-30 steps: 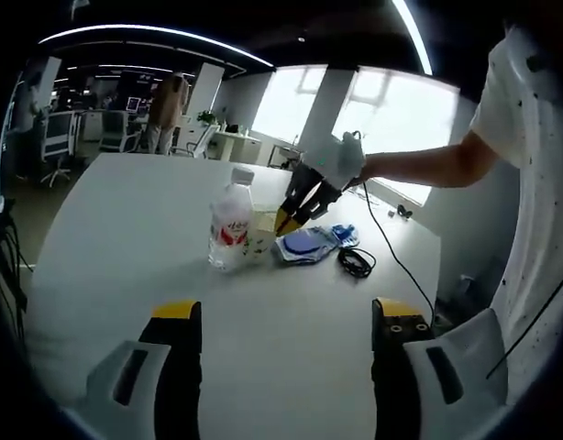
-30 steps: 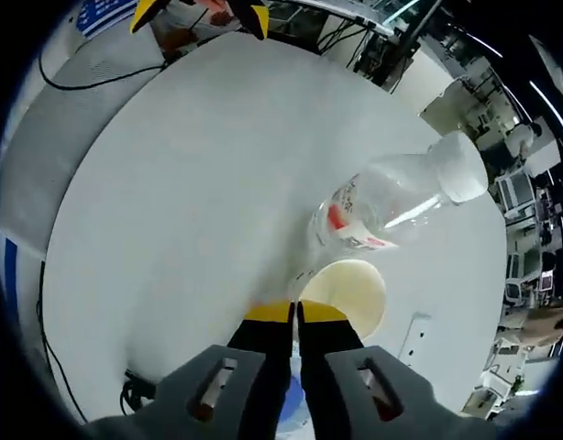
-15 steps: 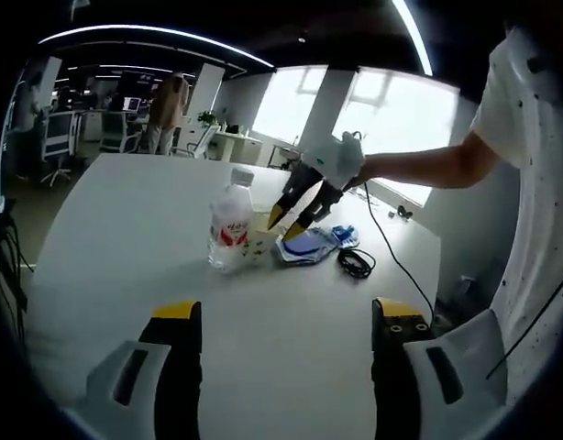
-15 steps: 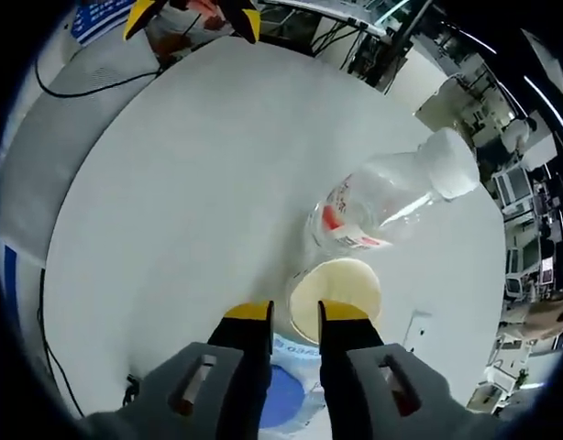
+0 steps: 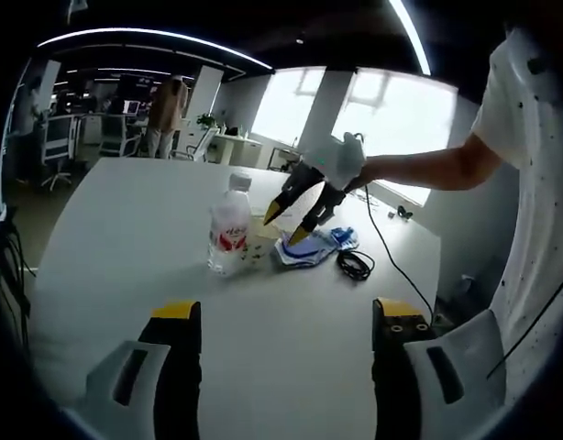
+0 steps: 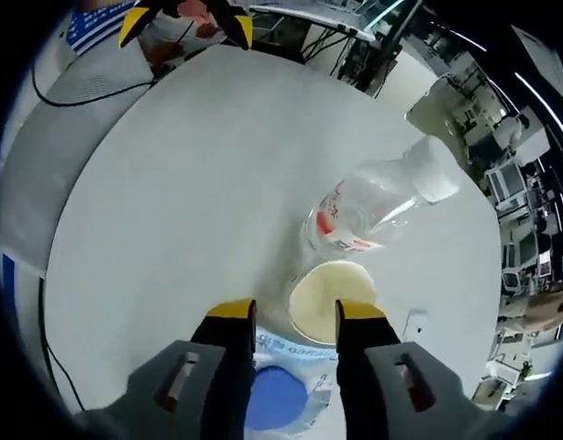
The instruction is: Arrange the tabletop items into an orderly group along one side of the table until the central work area is clear of visible clutter.
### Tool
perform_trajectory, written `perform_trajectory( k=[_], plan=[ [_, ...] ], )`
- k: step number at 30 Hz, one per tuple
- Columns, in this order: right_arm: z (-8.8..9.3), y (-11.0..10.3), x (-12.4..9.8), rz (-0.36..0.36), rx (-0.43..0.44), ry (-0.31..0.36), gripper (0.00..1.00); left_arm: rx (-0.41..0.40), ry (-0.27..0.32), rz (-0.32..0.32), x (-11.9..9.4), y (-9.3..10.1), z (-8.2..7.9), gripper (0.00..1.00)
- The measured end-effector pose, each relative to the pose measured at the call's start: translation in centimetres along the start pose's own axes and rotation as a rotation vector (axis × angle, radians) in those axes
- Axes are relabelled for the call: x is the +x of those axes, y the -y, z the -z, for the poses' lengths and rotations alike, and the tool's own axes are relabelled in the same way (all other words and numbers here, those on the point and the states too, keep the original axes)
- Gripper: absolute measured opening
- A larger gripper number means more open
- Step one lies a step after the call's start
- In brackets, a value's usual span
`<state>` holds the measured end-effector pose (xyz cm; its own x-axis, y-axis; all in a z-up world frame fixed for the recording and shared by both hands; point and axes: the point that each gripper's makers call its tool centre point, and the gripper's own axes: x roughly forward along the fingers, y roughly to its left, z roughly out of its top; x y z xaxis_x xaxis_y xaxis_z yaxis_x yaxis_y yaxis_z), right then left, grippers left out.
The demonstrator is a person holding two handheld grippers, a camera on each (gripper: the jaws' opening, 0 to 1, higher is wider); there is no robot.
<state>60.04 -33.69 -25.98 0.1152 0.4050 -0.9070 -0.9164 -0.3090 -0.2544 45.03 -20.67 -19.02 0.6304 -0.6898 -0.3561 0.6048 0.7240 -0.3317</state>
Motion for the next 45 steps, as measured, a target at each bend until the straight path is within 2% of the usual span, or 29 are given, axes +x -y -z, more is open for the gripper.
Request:
perform_trajectory(
  k=[14, 28, 35, 45],
  plan=[
    [-0.3, 0.0, -1.5, 0.049, 0.062, 0.037, 0.48, 0.032, -0.004, -0.002, -0.3, 0.9, -1.1, 0.78],
    [-0.6, -0.3, -3.6, 0.102, 0.15, 0.086, 0.54, 0.08, -0.002, 0.009, -0.7, 2.2, -2.7, 0.8],
    [-0.6, -1.0, -5.1, 0.14, 0.21, 0.113, 0.56, 0.102, -0.002, 0.013, -0.9, 2.6, -3.5, 0.81],
    [0.5, -2.7, -8.0, 0.209, 0.314, 0.146, 0.59, 0.158, -0.006, 0.031, -1.0, 3.6, -4.7, 0.81]
  ],
)
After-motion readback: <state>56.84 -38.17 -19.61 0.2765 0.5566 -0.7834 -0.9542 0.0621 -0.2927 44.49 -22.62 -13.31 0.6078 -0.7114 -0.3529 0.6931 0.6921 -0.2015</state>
